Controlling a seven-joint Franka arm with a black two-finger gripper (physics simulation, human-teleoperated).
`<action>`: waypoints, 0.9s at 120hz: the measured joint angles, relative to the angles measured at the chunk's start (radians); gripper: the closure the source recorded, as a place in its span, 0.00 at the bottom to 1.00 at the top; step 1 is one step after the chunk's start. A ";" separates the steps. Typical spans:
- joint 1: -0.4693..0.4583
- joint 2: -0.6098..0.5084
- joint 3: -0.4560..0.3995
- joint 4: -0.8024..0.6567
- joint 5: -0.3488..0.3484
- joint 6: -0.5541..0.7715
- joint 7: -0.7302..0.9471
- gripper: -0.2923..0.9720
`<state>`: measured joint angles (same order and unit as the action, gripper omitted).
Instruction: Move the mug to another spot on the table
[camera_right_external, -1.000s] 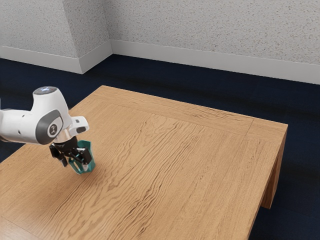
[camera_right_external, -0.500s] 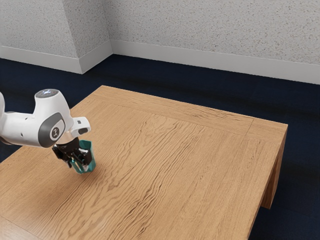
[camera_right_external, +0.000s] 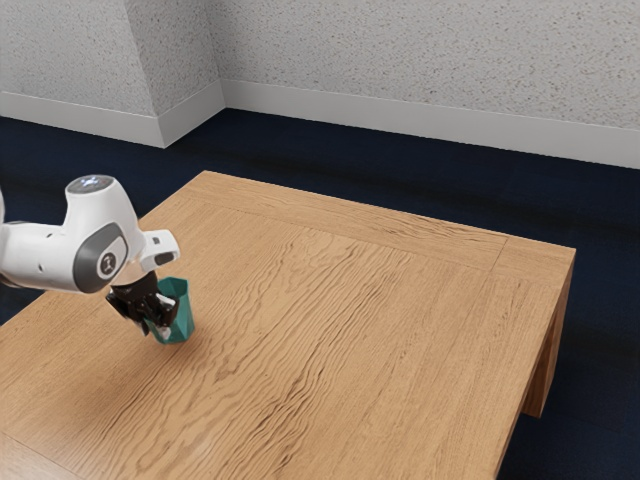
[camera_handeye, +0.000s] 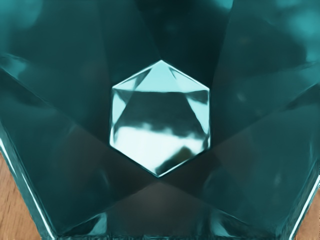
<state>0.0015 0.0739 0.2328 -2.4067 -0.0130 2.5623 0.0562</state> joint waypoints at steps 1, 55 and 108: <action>0.000 0.000 0.000 0.000 0.000 0.000 0.000 0.65; 0.003 -0.011 0.005 0.000 0.031 0.046 -0.014 0.74; -0.084 -0.018 0.005 -0.001 0.043 0.184 -0.043 0.76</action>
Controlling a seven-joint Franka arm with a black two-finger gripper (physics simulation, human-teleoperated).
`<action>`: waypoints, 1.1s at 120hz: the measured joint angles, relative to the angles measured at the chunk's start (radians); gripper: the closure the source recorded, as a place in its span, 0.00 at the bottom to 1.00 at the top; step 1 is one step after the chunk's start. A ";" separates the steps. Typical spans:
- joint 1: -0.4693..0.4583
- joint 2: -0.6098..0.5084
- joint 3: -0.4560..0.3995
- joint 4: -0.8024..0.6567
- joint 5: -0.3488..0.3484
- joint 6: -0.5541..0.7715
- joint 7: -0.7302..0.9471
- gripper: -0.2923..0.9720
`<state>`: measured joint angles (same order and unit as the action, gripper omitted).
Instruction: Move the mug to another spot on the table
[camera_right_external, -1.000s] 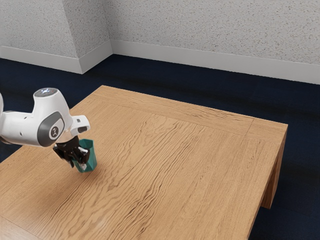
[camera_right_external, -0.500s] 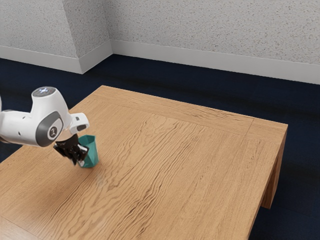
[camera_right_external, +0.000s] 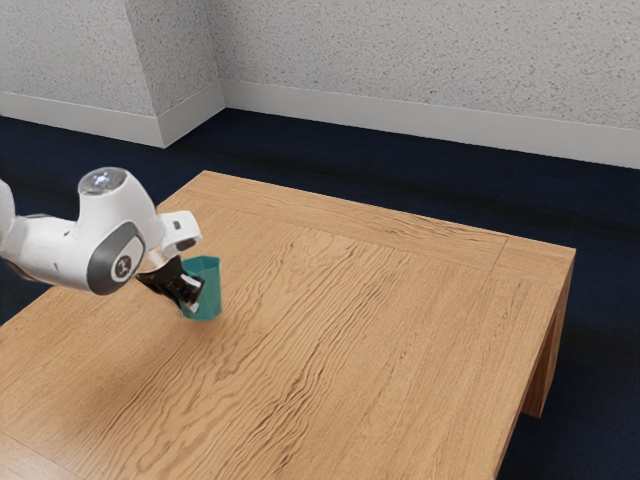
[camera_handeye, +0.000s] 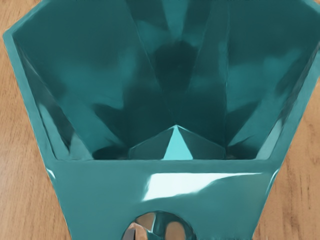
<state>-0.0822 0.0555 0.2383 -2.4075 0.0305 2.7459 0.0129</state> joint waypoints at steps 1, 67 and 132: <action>-0.005 0.000 0.000 0.000 0.000 0.003 -0.001 0.76; -0.147 0.122 -0.005 0.045 -0.003 0.196 -0.063 0.84; -0.194 0.232 -0.006 0.091 -0.017 0.264 -0.074 0.82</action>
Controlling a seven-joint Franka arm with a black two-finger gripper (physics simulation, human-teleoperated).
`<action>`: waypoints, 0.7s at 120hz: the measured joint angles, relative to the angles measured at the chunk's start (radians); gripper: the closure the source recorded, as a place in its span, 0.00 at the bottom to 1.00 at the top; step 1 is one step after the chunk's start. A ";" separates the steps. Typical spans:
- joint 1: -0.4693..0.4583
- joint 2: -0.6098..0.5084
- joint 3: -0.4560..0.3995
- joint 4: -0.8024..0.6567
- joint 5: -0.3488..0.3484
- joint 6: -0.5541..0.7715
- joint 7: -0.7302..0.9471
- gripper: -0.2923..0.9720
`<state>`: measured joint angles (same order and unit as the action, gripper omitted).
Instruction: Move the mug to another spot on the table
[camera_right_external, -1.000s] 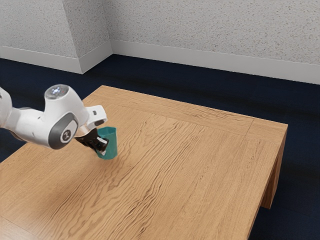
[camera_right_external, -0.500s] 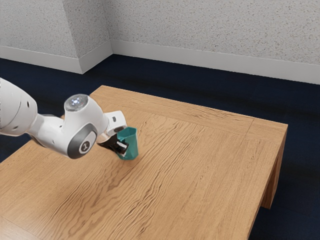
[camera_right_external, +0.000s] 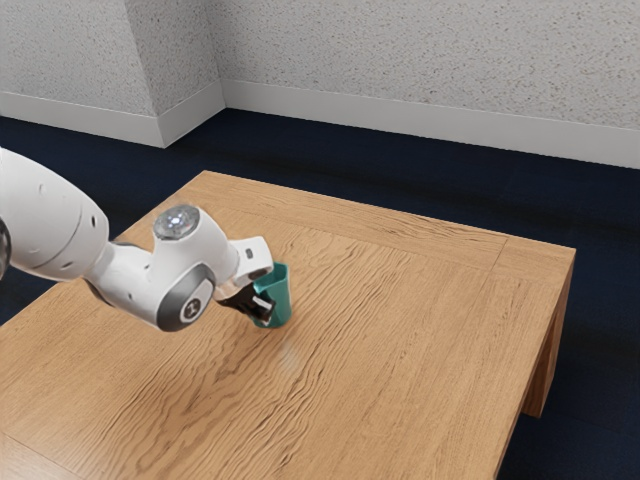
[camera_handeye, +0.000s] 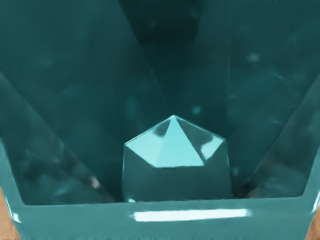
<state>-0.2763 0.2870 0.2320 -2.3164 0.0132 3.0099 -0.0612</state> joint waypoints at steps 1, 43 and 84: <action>0.000 0.001 0.000 0.000 0.000 0.000 0.000 0.82; -0.005 -0.030 -0.002 -0.024 0.001 -0.007 -0.009 0.42; 0.002 -0.287 -0.001 0.091 0.001 -0.347 -0.012 0.28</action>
<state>-0.2745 0.0002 0.2305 -2.2255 0.0139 2.6624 -0.0733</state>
